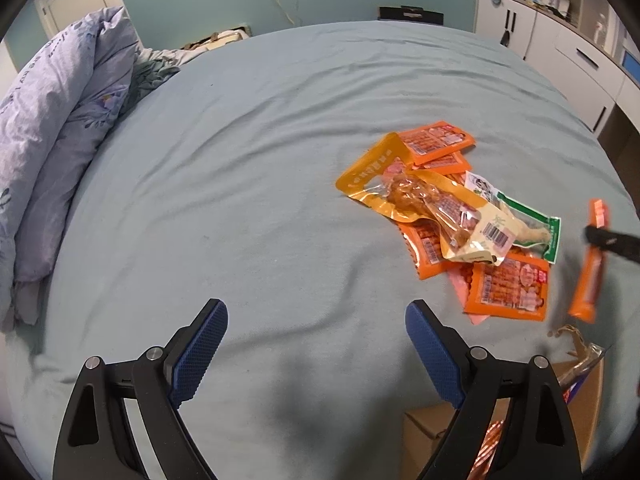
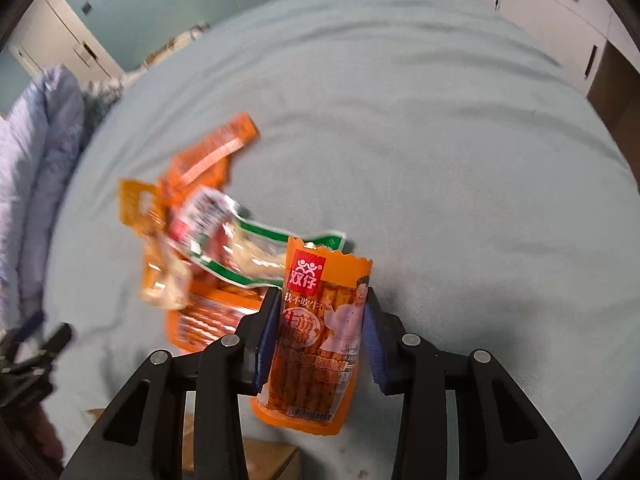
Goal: Organize snacks
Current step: 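Hold the sausage pack in right gripper while left grasps yellow chicken-leg pack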
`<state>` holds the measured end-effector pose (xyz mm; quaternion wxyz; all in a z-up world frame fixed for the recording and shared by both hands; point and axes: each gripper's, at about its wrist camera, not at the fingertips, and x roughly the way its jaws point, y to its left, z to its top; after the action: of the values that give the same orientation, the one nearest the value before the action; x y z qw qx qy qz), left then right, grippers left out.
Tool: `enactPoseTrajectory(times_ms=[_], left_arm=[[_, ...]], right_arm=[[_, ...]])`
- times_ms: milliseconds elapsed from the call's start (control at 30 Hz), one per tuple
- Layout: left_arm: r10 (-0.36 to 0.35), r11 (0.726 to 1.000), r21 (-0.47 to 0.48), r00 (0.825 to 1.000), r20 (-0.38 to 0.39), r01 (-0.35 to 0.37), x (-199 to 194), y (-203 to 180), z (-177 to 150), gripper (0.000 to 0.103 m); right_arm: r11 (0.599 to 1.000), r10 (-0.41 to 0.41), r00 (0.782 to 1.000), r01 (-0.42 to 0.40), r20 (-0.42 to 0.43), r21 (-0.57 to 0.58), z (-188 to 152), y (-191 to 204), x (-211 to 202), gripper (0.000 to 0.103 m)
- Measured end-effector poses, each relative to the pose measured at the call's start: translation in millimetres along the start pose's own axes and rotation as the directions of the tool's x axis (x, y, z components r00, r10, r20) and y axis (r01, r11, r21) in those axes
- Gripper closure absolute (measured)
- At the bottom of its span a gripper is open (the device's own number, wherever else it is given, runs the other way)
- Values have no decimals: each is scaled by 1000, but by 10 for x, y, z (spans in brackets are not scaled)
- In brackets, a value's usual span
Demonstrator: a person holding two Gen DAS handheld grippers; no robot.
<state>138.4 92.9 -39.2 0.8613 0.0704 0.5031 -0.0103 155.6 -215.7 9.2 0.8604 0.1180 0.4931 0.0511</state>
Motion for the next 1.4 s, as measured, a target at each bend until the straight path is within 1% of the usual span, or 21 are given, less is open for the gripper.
enactPoseTrajectory(times_ms=[100,167,233,367,467,533,600,700,800,833,867,900,933,967,1000,1067,1100,1200,1267,1333,1400], left_arm=[[2,1000,-1,1000,12,-2,-26,7,-13,11],[-17,1000,-1,1000,4,17,-28,5,5,11],[-56,998,-6,998,-8,56,-20,-17,88,11],[-158,988,-9,985,-77,157,89,-178,454,11],[-229,973,-66,960,-160,222,325,-333,741,10],[-259,965,-113,938,-231,238,559,-431,880,10],[-266,962,-152,914,-306,229,855,-520,987,10],[-255,963,-185,885,-389,196,1196,-610,1000,10],[-299,949,-235,845,-444,212,1469,-661,964,11],[-325,939,-257,841,-432,230,1506,-652,961,11],[-337,932,-270,845,-414,240,1510,-637,965,14],[-352,926,-282,847,-398,252,1501,-621,973,24],[-383,911,-306,840,-383,276,1479,-598,978,40],[-388,907,-318,842,-375,276,1454,-573,984,48],[-381,906,-328,851,-361,267,1402,-532,991,59],[-393,897,-345,854,-341,276,1326,-465,988,72],[-367,907,-337,867,-339,252,1271,-431,974,87],[-273,942,-276,912,-305,189,1027,-347,941,87],[-261,943,-278,924,-278,183,851,-287,887,87],[-283,929,-309,930,-235,205,605,-165,832,88],[-292,924,-311,936,-196,223,333,-74,761,88]], right_arm=[[999,41,996,-41,80,-9,-73,59,-382,66],[997,77,989,-76,127,-13,-125,69,-624,66],[994,113,979,-110,168,-28,-182,103,-864,66],[991,130,971,-118,201,-66,-317,201,-987,66],[991,109,976,-93,187,-91,-400,222,-890,66],[992,105,982,-92,154,-92,-425,240,-750,66],[992,107,985,-96,132,-87,-394,233,-677,66],[992,110,986,-100,122,-81,-327,234,-646,66],[992,102,987,-92,124,-84,-297,176,-672,66],[993,99,987,-89,124,-82,-295,162,-662,66],[993,99,988,-90,121,-78,-276,156,-677,66],[993,101,988,-94,116,-70,-263,132,-688,66],[993,103,988,-97,113,-62,-255,148,-671,66],[993,105,988,-100,111,-55,-250,145,-673,66],[994,106,988,-101,109,-50,-238,155,-660,66],[994,104,989,-100,107,-45,-232,144,-662,66],[994,107,988,-103,107,-43,-229,141,-676,66],[994,109,987,-104,121,-43,-247,132,-708,66],[995,92,986,-86,137,-51,-273,138,-733,66],[996,85,985,-79,150,-48,-315,131,-754,66],[996,87,984,-82,157,-42,-368,120,-774,66]])
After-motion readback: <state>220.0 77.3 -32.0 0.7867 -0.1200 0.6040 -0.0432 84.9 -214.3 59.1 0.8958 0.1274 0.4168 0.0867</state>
